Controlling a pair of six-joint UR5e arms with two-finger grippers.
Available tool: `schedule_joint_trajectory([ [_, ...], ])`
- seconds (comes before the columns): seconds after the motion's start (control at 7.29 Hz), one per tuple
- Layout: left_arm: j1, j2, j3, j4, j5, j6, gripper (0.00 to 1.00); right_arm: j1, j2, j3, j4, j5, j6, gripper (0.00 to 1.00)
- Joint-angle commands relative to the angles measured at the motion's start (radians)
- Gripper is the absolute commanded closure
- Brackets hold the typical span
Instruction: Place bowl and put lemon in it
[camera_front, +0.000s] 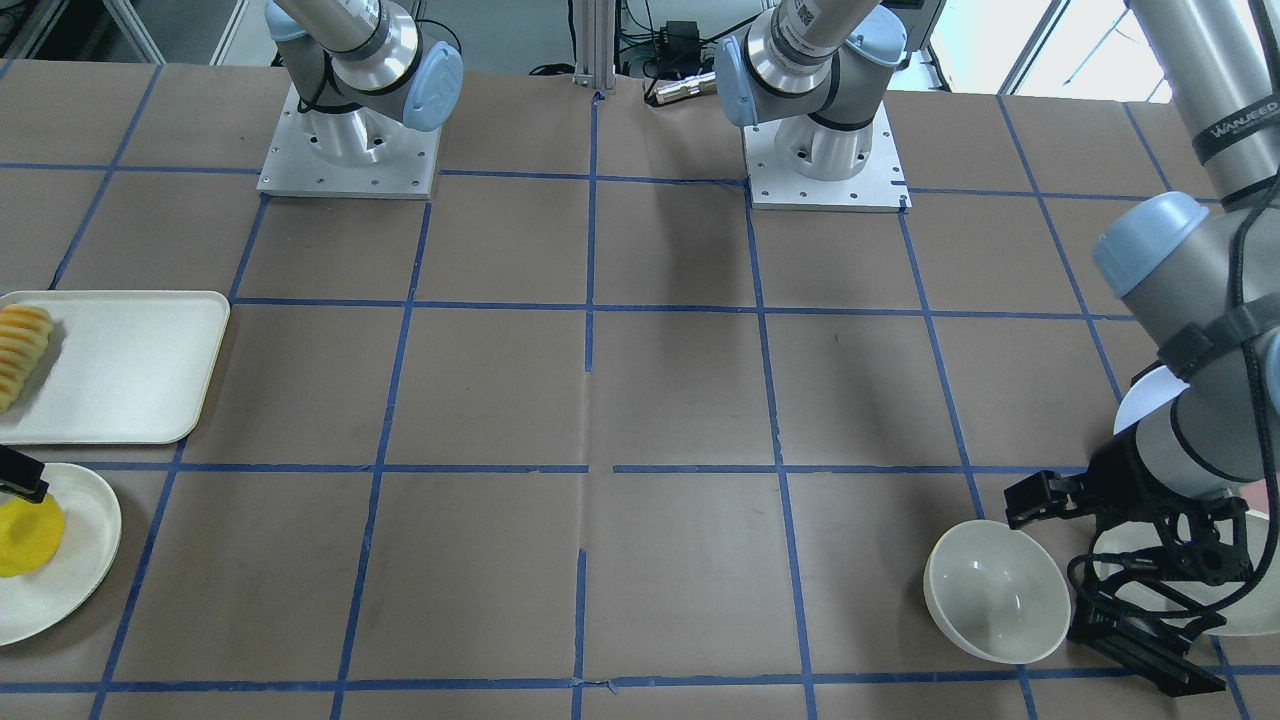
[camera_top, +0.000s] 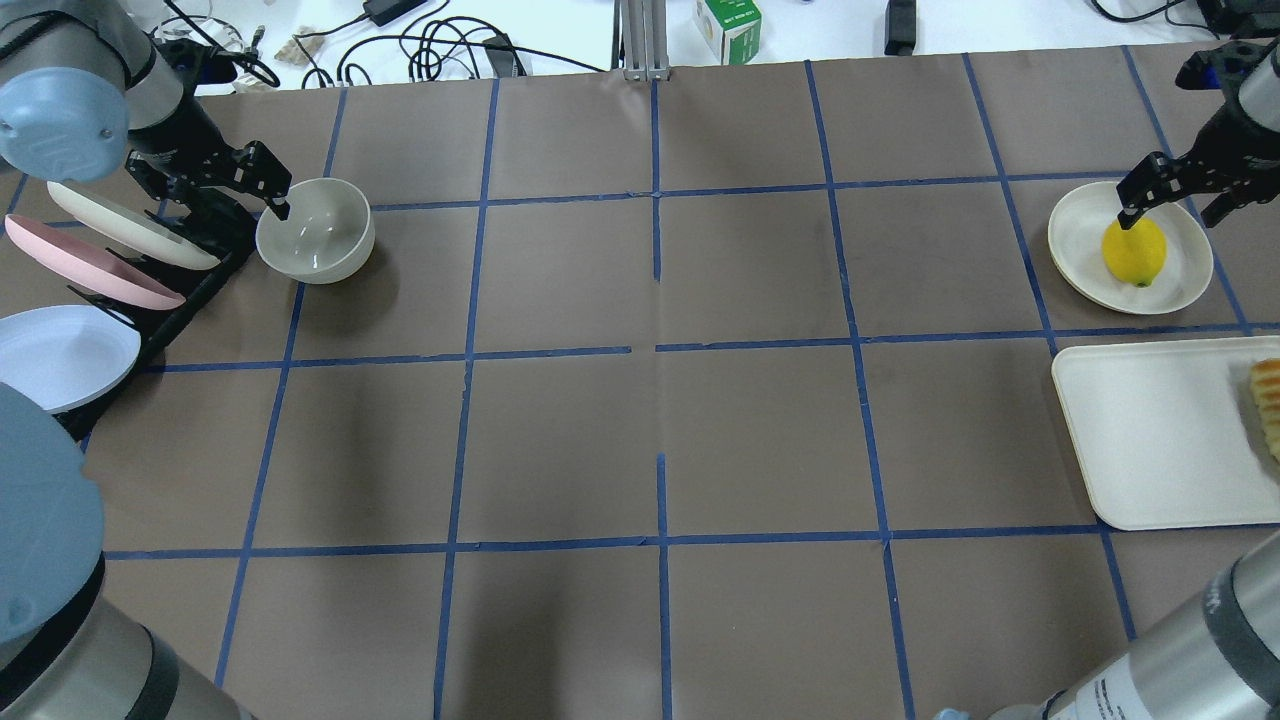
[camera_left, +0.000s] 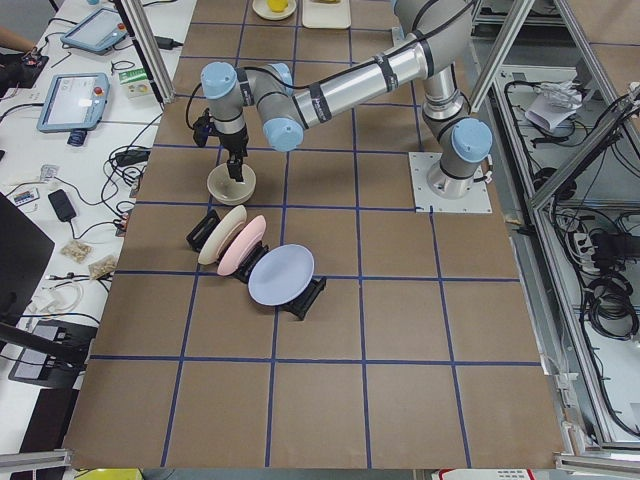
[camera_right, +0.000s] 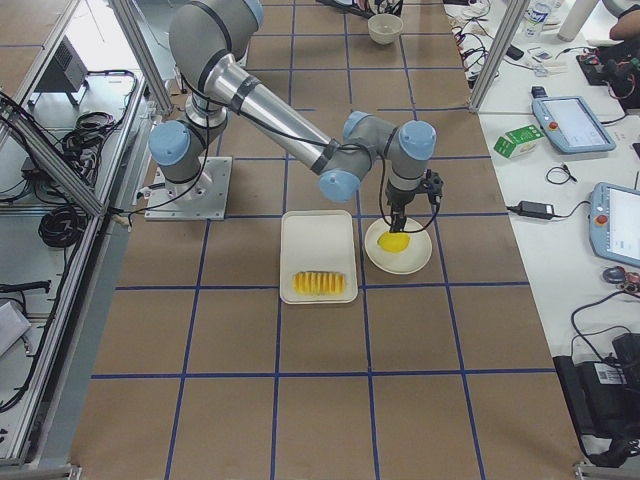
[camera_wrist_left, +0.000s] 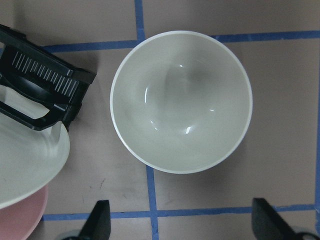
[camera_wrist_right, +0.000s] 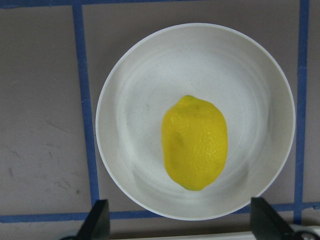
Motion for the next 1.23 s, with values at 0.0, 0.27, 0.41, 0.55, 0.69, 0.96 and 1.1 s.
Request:
schedule_joint_trajectory([
  [0.0,0.010,-0.043,0.000,0.036,0.001,0.000,0.00,-0.003,0.061,-0.003,-0.060,-0.008,0.002,0.00],
  [0.27,0.021,-0.068,0.001,0.071,0.001,-0.001,0.00,-0.003,0.091,-0.005,-0.061,-0.009,0.013,0.02],
  [0.41,0.039,-0.083,0.001,0.086,0.001,-0.001,0.00,-0.003,0.107,-0.005,-0.066,-0.011,0.019,0.05],
  [0.55,0.046,-0.098,0.001,0.089,-0.001,-0.004,0.00,-0.003,0.112,-0.005,-0.072,-0.015,0.024,0.23],
  [0.69,0.044,-0.112,0.003,0.106,-0.012,-0.003,0.00,-0.003,0.114,-0.005,-0.070,-0.034,0.022,0.80],
  [0.96,0.044,-0.150,0.009,0.181,-0.015,0.025,0.00,-0.003,0.102,-0.014,-0.064,-0.045,0.024,1.00],
  [1.1,0.041,-0.170,0.009,0.191,-0.015,0.023,0.00,-0.003,0.092,-0.023,-0.052,-0.092,0.025,1.00],
])
